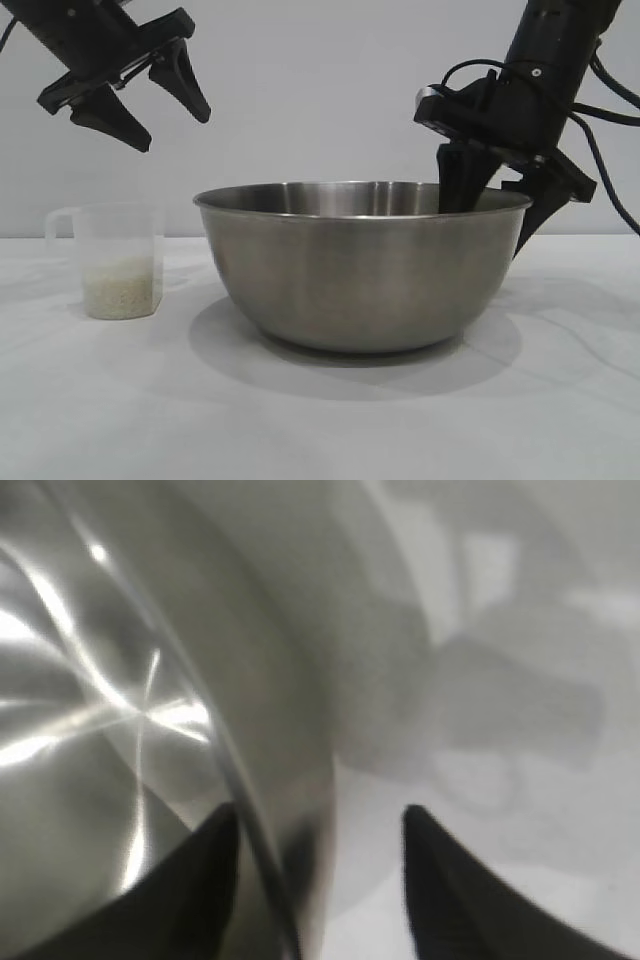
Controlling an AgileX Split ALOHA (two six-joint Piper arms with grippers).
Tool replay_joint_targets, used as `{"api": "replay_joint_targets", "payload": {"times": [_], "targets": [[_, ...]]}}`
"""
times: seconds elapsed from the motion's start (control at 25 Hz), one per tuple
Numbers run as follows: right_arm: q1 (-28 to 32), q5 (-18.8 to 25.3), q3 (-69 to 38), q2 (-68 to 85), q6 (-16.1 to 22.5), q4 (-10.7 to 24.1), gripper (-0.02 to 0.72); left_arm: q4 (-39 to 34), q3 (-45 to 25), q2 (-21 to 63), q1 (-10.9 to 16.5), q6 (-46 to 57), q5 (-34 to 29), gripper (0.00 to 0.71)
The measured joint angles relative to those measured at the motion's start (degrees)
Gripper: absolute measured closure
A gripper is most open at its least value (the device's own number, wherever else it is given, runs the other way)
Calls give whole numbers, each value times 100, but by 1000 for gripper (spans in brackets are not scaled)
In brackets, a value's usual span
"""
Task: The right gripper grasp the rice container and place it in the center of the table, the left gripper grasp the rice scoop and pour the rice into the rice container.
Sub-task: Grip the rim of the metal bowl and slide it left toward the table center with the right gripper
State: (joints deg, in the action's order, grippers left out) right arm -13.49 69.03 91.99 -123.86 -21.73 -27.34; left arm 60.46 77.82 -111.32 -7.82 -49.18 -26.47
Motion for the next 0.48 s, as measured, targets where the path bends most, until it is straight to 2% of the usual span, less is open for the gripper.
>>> {"api": "replay_joint_targets", "payload": {"times": [0.16, 0.2, 0.4, 0.48], "targets": [[0, 8, 0, 399, 10, 291, 258, 0, 0, 0, 0, 0, -9, 219], [0, 24, 0, 514, 48, 438, 218, 0, 0, 0, 0, 0, -9, 219], [209, 71, 0, 924, 518, 1146, 233, 0, 0, 0, 0, 0, -9, 219], [390, 71, 0, 1065, 646, 1303, 233, 0, 0, 0, 0, 0, -9, 219]]}}
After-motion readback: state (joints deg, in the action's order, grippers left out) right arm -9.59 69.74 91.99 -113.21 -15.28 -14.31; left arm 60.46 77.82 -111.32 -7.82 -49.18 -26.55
